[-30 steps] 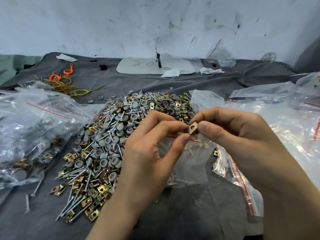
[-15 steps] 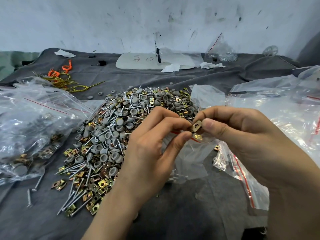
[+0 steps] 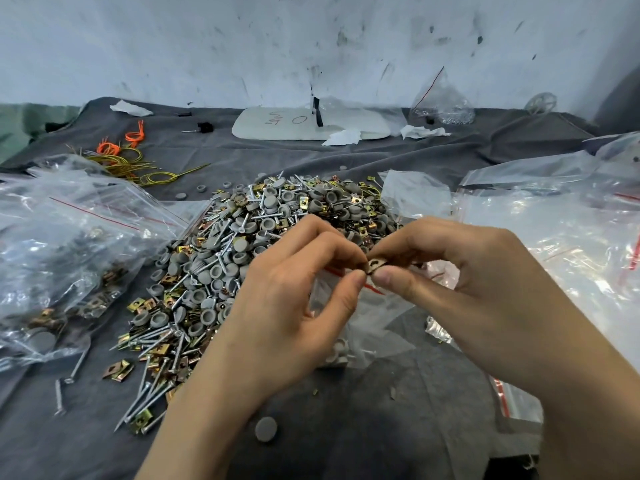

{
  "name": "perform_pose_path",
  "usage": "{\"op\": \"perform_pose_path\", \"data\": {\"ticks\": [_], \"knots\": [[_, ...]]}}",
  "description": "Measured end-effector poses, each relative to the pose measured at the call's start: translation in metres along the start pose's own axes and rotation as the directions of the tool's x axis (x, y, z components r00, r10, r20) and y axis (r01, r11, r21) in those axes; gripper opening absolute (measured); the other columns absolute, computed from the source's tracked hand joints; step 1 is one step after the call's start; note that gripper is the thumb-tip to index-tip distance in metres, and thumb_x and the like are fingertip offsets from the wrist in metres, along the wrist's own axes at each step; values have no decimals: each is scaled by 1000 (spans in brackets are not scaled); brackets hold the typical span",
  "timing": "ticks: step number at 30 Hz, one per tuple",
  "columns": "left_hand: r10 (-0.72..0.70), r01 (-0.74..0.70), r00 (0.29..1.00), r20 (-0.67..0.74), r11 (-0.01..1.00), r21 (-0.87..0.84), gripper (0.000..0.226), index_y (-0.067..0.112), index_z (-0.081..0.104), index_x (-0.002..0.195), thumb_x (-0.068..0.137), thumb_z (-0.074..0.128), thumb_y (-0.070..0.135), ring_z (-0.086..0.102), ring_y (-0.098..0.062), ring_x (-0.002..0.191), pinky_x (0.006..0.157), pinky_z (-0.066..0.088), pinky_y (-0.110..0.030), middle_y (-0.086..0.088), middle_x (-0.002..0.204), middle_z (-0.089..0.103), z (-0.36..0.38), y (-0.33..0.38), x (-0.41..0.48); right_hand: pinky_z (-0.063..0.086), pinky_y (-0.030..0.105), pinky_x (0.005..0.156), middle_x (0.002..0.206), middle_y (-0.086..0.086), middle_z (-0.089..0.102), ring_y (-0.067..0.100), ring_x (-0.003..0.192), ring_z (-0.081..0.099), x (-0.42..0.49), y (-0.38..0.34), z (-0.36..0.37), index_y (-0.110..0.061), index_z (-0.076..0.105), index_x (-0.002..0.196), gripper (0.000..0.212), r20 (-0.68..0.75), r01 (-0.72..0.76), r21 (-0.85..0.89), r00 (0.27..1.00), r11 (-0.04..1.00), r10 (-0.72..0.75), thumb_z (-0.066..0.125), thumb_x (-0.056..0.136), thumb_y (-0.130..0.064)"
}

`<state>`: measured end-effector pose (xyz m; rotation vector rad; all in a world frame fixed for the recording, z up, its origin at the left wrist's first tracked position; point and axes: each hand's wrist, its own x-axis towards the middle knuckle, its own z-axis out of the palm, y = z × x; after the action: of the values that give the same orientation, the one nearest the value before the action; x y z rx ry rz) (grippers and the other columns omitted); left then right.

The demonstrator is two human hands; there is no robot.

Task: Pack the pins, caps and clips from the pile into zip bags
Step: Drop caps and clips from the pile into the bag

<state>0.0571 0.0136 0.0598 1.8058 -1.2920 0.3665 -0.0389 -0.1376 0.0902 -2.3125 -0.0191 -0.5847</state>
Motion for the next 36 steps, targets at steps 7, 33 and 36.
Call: {"op": "perform_pose_path", "data": {"ticks": [7, 33, 36], "knots": [[13, 0, 992, 124, 994, -105, 15, 13, 53, 81, 90, 45, 23, 50, -14, 79, 69, 39, -21, -2, 87, 52, 1, 1, -2, 42, 9, 61, 67, -13, 67, 1, 66, 62, 2, 8, -2, -26, 71, 71, 8, 136, -17, 210, 991, 978, -12, 70, 75, -33], [-508, 286, 857, -91, 614, -735, 27, 27, 60, 56, 82, 52, 33, 45, -8, 62, 58, 36, -26, 9, 65, 53, 1, 0, -7, 41, 47, 60, 60, 9, 44, 27, 58, 42, 17, 43, -35, -4, 47, 71, 30, -344, -103, 637, 849, 764, 401, 38, 100, -6], [-425, 310, 905, 21, 625, -717, 26, 30, 60, 62, 84, 49, 40, 43, -15, 68, 63, 35, -32, 1, 71, 52, 1, -1, -11, 42, 34, 50, 53, -2, 42, 22, 50, 43, 18, 36, -31, -21, 50, 62, 37, -308, -43, 596, 910, 802, 278, 43, 97, -11]]}}
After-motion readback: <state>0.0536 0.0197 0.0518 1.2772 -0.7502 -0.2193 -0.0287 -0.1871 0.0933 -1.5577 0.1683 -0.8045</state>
